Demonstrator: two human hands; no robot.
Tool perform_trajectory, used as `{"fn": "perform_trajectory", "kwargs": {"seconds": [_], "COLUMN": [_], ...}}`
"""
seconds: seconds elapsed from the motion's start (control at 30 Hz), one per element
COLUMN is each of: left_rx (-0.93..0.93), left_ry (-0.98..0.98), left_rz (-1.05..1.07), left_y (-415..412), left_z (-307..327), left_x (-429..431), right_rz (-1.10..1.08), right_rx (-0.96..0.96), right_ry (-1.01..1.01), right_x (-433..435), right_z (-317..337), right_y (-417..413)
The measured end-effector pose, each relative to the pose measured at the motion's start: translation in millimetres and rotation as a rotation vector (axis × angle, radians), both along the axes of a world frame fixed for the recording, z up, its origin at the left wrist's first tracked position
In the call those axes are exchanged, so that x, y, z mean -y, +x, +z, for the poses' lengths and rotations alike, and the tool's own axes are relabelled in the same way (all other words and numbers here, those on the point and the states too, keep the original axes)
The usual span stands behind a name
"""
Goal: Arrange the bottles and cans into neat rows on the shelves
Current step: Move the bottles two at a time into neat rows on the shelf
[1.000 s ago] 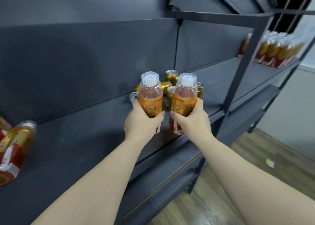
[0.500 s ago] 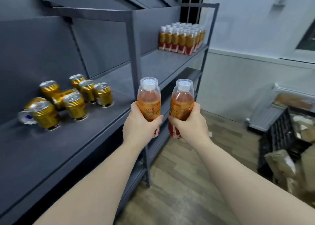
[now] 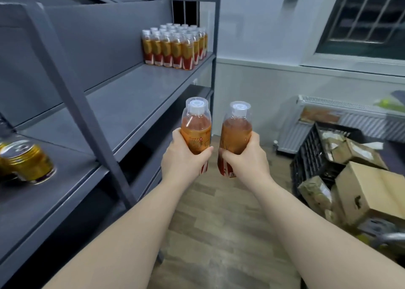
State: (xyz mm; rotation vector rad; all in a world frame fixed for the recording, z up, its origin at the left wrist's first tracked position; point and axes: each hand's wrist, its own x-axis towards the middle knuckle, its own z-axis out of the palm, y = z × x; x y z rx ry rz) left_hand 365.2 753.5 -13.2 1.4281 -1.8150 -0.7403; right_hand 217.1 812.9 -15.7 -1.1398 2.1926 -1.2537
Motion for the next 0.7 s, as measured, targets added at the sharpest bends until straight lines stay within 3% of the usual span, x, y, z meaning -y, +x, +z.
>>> {"fn": "perform_trajectory", "kwargs": {"seconds": [0.7], "left_rx": [-0.012], "left_ry": [0.023], "left_rz": [-0.037], "left_y": [-149.7], "left_z": [-10.2], "left_x": [211.7], "right_rz": [-0.035], "right_rx": [0.004], "right_ry": [-0.017], "right_x": [201.2], "right_z": [-5.0], "right_y": [-147.9]}}
